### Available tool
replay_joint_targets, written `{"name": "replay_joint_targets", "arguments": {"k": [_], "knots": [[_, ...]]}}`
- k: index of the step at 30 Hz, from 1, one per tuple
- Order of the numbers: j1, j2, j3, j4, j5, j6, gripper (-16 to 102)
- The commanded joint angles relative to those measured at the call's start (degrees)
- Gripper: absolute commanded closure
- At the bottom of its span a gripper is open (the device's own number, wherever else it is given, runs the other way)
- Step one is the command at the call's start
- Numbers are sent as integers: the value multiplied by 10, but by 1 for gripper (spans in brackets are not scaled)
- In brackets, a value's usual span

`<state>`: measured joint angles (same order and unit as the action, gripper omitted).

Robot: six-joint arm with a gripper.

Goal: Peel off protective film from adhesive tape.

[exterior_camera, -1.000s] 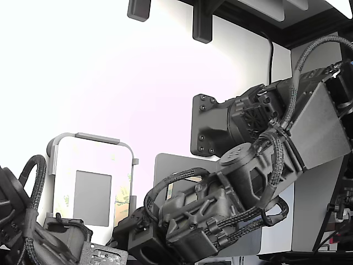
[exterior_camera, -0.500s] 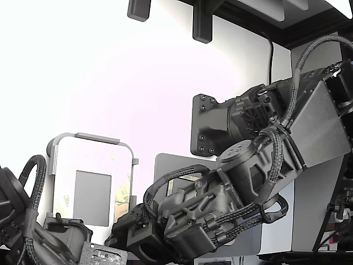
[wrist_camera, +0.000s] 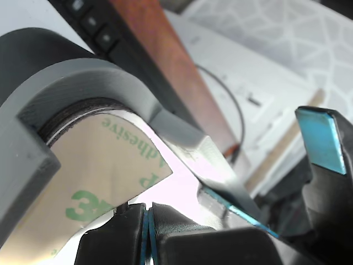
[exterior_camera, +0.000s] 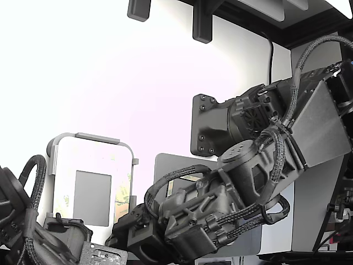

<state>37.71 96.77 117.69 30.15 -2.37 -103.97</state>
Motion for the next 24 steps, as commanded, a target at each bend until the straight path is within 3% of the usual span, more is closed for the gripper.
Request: {"name": "replay_joint_targets", "arguments": {"k": [1,24], "knots": [[-6,18,-17,0,1,1,96],[-4,36,7,-5,6,4,95]]}}
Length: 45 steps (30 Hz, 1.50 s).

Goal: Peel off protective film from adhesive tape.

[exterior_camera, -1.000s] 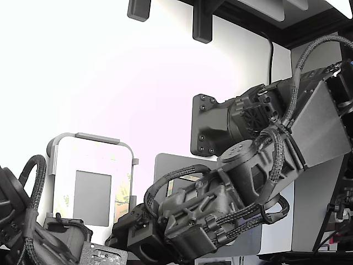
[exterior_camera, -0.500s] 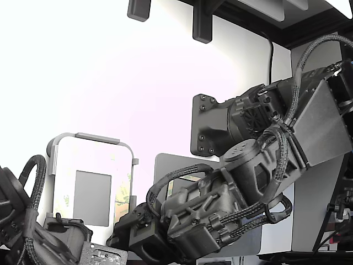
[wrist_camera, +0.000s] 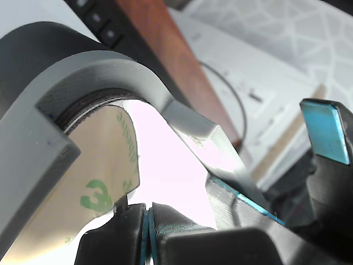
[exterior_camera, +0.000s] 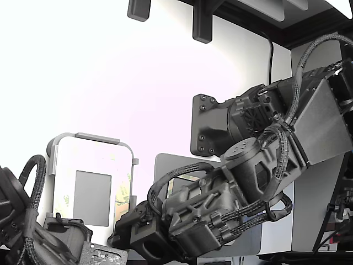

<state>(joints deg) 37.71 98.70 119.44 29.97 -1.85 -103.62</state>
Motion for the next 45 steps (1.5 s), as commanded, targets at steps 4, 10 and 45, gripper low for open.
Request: {"name": "replay_joint_targets", "arguments": {"k": [4,10,45], "knots": [[-4,20,-7,-4,1,0,95],[-4,27,6,-13,2,0,95],[-21,15,31,-40,-5,-19,95]]}}
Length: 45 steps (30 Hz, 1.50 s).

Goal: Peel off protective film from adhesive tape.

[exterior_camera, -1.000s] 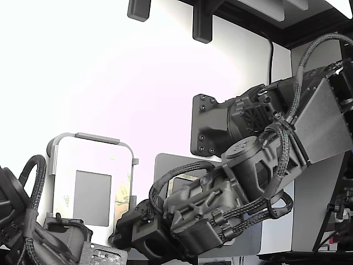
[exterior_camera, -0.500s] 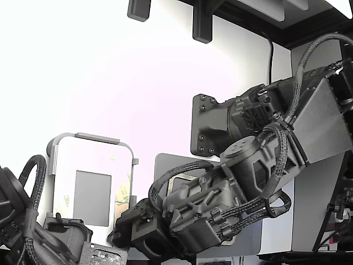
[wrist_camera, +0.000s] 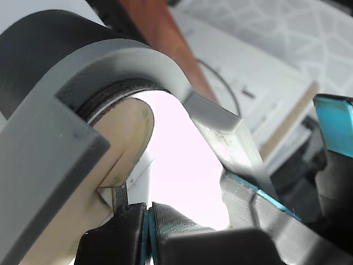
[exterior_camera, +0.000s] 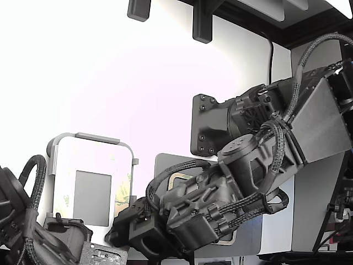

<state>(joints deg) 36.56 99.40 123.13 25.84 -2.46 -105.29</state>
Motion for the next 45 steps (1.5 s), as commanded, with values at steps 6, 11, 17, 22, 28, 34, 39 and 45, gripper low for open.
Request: {"name": "replay_joint_targets", "arguments": {"k": [6,11,17,22,28,34,39,45], "knots": [[-16,13,-4,2,-3,-9,95],[-20,14,-12,14,-4,-14,95],[-22,24,-34,52,4,-18,95],[-39,79,-49,128,31,-14,73],[-72,195,-66,285,60,34,-4],[-142,305,-74,386,41,116,-7],[-243,394,-35,386,-10,326,-8],[-380,506,20,333,-69,798,-14]]}}
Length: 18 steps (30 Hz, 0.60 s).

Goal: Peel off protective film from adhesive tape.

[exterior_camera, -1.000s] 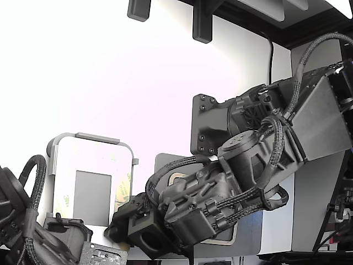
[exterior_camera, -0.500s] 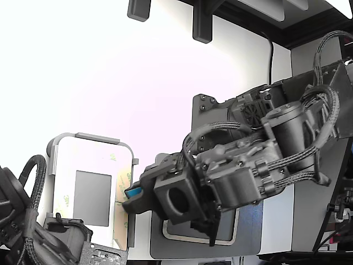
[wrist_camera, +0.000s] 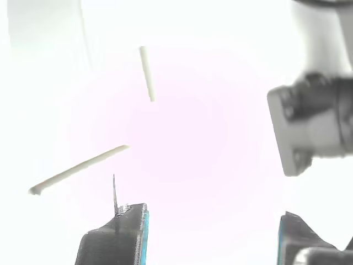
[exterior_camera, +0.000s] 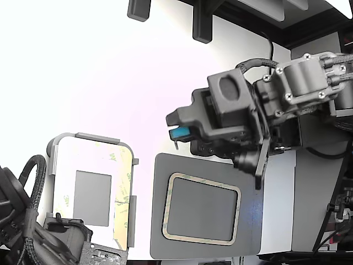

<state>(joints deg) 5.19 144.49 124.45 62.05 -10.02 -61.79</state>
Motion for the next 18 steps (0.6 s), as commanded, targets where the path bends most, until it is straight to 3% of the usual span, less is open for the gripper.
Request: {"name": "replay_joint_targets", "arguments": {"k": [1,8,13,18], "knots": [[-91,72,26,-29,9,437,-14],[-148,181,174,-68,-4,613,-14],[-186,247,271,-81,-25,619,-14],[-180,249,269,-72,-20,617,-14]]}}
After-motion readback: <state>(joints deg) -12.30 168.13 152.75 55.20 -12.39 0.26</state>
